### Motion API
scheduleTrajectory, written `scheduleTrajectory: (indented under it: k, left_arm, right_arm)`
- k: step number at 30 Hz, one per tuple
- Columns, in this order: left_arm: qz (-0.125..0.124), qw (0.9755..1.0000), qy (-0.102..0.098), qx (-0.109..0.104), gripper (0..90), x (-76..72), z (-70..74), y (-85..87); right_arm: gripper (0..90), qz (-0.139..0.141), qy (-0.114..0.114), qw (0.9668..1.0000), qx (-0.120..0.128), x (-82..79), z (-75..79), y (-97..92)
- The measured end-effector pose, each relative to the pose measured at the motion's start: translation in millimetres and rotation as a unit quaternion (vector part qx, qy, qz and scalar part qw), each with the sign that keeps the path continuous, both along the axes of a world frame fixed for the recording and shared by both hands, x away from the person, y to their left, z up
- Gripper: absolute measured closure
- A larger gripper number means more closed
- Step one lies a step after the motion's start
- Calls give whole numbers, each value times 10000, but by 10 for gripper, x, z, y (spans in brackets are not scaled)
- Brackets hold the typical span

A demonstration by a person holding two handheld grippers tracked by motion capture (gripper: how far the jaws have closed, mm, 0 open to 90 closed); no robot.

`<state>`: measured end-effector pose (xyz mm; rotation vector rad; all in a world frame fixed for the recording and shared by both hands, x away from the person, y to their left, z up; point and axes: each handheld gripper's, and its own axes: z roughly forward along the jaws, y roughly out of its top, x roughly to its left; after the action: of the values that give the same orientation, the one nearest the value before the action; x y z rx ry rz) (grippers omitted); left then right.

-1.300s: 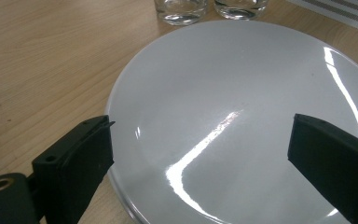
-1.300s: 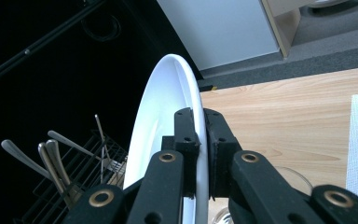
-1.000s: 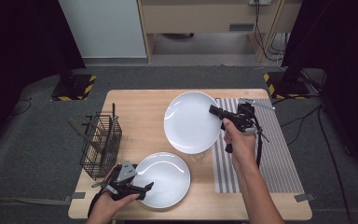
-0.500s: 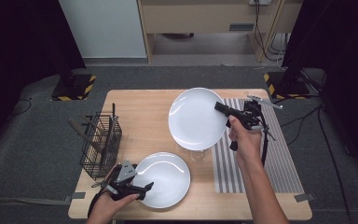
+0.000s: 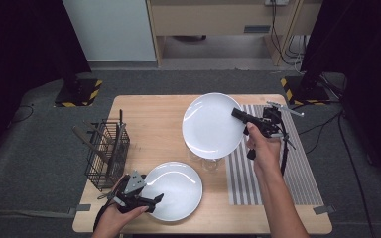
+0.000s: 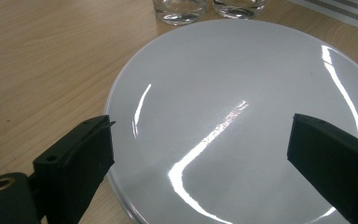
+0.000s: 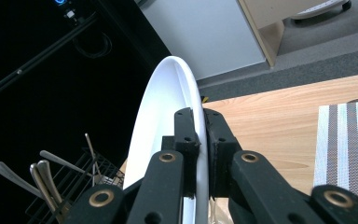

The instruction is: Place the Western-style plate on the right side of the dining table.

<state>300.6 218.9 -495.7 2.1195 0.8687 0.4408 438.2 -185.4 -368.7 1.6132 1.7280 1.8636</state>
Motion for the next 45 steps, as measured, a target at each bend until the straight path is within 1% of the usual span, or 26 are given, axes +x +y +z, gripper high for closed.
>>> scheduleTrajectory:
  k: [11, 24, 35, 45]
  left_arm:
    - [16, 10000, 17, -11, 63, 7, -5, 4]
    - [27, 10000, 36, -2, 63, 11, -14, 0]
    - [7, 10000, 0, 26, 63, 3, -8, -7]
    - [14, 10000, 10, 22, 63, 8, -10, -2]
  right_arm:
    - [857, -97, 54, 9999, -23, 18, -45, -99]
    - [857, -181, 70, 9998, 24, 18, -65, -199]
    - [857, -293, 79, 9995, 86, 33, -71, -297]
    - [857, -340, 92, 9994, 44, 52, -87, -356]
